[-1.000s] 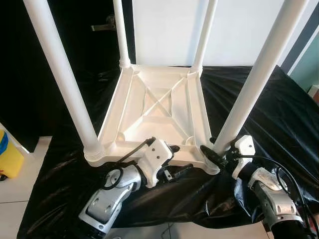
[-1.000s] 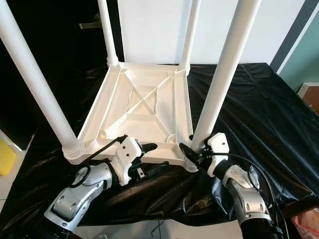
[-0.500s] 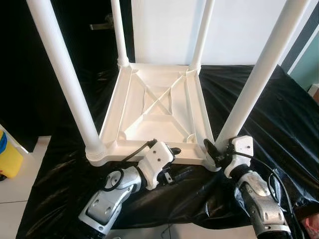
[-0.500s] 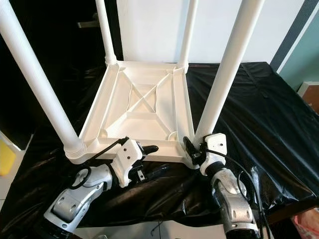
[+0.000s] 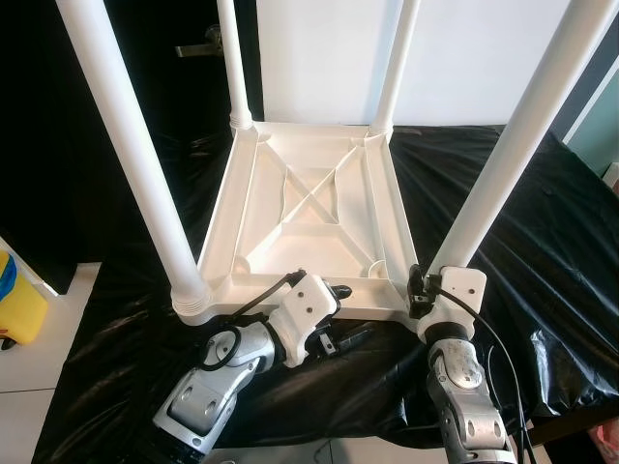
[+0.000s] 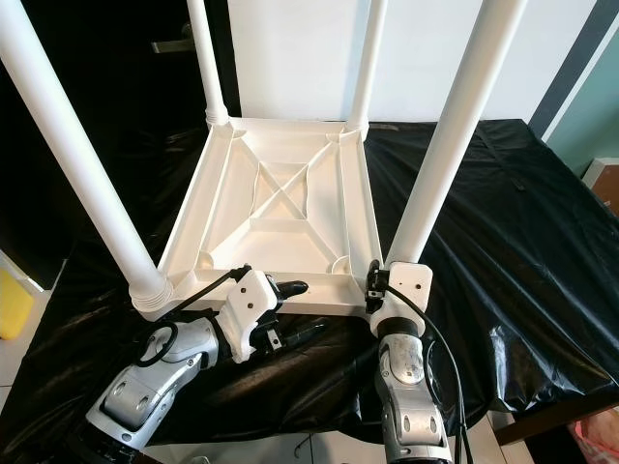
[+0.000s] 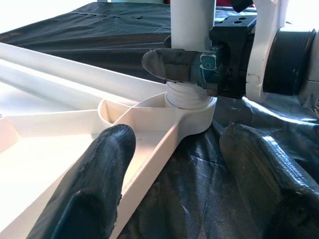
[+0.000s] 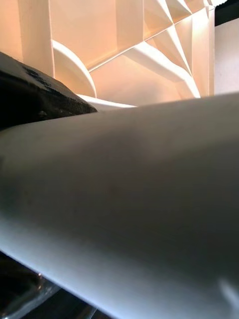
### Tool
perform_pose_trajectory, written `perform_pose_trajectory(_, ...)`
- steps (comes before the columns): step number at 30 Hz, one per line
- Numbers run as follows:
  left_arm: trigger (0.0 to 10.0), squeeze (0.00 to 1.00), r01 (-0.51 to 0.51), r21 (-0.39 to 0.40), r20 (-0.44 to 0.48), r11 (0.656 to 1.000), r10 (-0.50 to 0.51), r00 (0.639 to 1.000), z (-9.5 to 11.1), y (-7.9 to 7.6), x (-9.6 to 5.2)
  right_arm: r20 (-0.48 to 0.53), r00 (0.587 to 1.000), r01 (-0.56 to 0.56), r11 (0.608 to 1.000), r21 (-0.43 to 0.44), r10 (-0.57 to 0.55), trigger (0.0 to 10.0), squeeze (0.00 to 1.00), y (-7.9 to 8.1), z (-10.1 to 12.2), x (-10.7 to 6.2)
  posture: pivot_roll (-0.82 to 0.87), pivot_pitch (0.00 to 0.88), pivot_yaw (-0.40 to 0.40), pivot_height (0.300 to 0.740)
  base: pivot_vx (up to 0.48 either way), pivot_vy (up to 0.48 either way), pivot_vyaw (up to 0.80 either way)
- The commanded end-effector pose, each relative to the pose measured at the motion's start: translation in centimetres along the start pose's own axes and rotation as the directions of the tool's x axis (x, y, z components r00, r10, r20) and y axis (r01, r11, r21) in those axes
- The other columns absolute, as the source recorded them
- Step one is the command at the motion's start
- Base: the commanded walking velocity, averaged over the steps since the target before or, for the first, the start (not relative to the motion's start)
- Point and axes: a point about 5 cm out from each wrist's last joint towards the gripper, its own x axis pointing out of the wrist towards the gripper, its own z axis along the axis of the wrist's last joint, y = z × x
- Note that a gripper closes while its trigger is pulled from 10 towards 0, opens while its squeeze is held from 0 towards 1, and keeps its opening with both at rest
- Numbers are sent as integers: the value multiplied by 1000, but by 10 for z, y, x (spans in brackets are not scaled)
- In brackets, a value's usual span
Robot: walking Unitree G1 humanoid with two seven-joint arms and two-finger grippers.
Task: Building children table
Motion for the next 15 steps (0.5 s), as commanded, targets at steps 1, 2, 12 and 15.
perform_pose_trajectory(1,10000,0,24,6,-17,1000,-23,1000,-3,-2,0,-17,999,48,997,-53,-49,10000,0,-10,-3,-1,-1,29,-27,740,0,0,0)
perform_pose_trajectory(2,10000,0,20,7,-17,1000,-20,1000,-3,-2,0,-13,999,39,998,-59,-40,10000,0,-9,-2,-1,1,31,-26,740,0,0,0)
perform_pose_trajectory(12,10000,0,6,7,-15,1000,-6,1000,-3,0,-1,53,997,-46,998,-33,48,10000,1000,-7,9,1,1,38,-31,740,0,0,0)
perform_pose_trajectory(15,10000,0,2,8,-14,1000,-2,1000,-3,0,0,84,987,-135,991,-25,137,10000,1000,-15,15,2,-1,41,-30,740,0,0,0)
